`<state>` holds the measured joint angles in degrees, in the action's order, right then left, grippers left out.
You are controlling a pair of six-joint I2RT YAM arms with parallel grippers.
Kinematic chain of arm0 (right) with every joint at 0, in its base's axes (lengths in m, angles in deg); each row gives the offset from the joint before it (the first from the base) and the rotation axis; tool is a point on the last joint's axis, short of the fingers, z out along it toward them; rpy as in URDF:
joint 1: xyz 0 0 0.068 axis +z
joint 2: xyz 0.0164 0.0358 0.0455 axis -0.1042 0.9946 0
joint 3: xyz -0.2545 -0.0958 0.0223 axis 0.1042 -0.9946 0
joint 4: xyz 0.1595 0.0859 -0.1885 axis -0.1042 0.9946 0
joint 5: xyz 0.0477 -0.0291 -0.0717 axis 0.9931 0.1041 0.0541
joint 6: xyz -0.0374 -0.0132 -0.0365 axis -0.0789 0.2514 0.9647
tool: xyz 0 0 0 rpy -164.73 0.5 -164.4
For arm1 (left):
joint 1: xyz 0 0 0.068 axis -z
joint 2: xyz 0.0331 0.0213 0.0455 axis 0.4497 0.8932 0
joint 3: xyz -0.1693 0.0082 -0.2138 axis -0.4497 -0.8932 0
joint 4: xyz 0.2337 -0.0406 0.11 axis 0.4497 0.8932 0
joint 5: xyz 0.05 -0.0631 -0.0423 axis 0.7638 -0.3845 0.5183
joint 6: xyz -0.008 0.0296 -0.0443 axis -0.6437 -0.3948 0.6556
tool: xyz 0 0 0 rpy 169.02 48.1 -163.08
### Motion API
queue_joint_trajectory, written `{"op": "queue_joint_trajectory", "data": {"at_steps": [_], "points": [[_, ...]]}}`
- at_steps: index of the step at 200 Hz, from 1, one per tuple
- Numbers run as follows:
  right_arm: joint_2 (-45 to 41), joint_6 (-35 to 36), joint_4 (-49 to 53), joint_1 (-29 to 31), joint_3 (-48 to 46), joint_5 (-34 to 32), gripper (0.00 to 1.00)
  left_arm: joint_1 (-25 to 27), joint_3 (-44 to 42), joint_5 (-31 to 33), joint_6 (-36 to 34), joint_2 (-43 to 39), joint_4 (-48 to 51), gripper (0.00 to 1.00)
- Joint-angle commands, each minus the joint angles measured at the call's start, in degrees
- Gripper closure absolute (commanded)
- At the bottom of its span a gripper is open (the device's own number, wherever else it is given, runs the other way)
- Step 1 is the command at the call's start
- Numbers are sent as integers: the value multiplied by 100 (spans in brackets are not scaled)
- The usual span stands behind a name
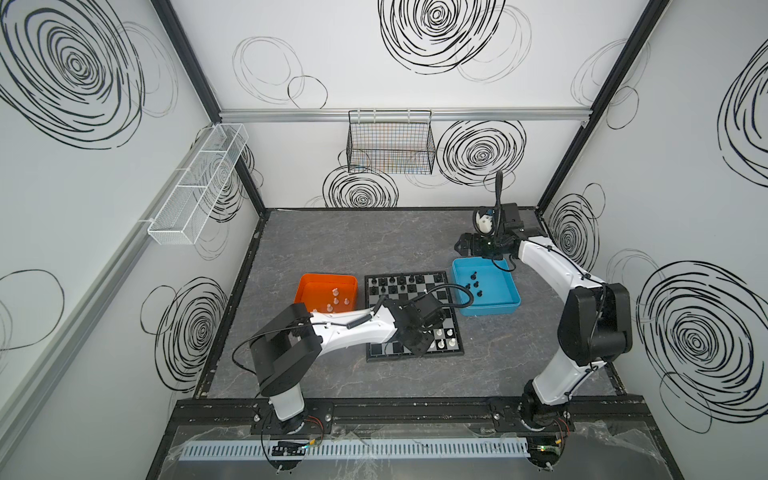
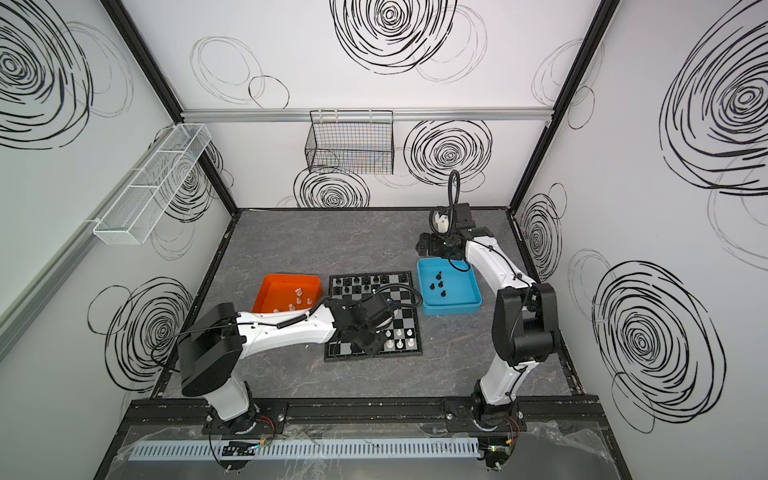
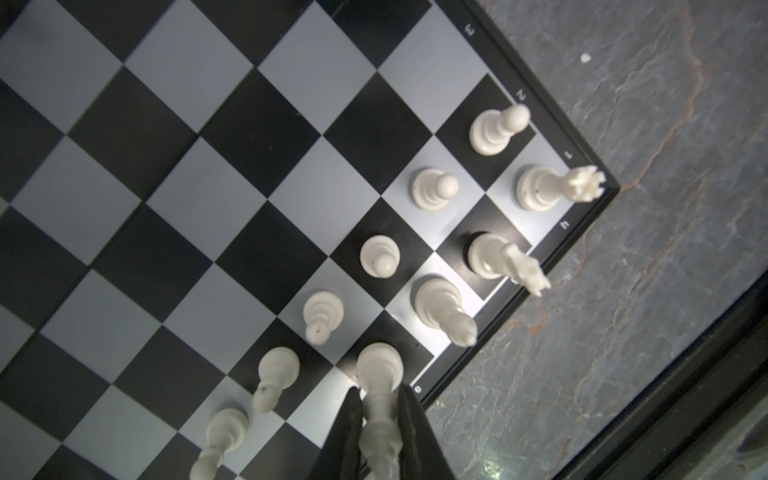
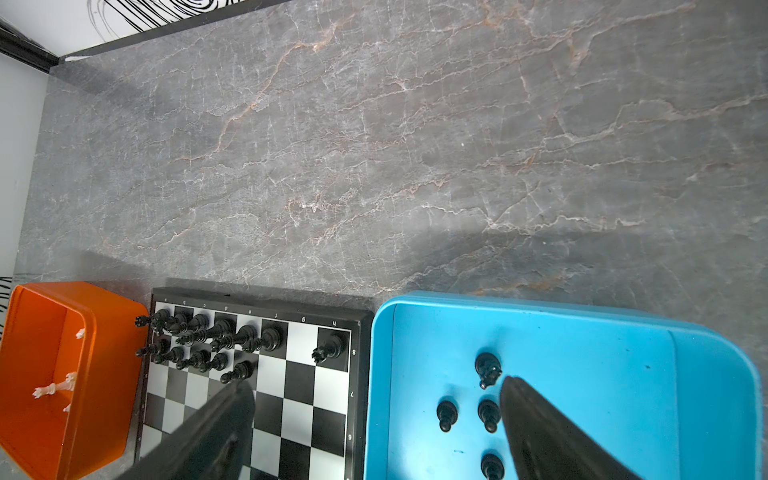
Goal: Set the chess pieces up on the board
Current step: 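Lower the white piece onto the empty square beside the white pawns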
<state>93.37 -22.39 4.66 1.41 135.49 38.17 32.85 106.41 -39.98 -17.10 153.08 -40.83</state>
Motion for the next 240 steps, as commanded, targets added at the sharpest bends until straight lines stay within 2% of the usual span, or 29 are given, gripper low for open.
{"op": "queue_joint_trajectory", "data": {"at_steps": [1, 93, 240], "points": [[-109, 45, -57, -46, -29, 10, 3, -16, 149, -41, -35, -47, -53, 80], [-92, 45, -58, -55, -30, 0, 3, -11, 117, -74, -45, -21, -173, 80], [-110, 38, -52, -72, -35, 13, 3, 13, 132, -70, -44, -125, -14, 68]]}}
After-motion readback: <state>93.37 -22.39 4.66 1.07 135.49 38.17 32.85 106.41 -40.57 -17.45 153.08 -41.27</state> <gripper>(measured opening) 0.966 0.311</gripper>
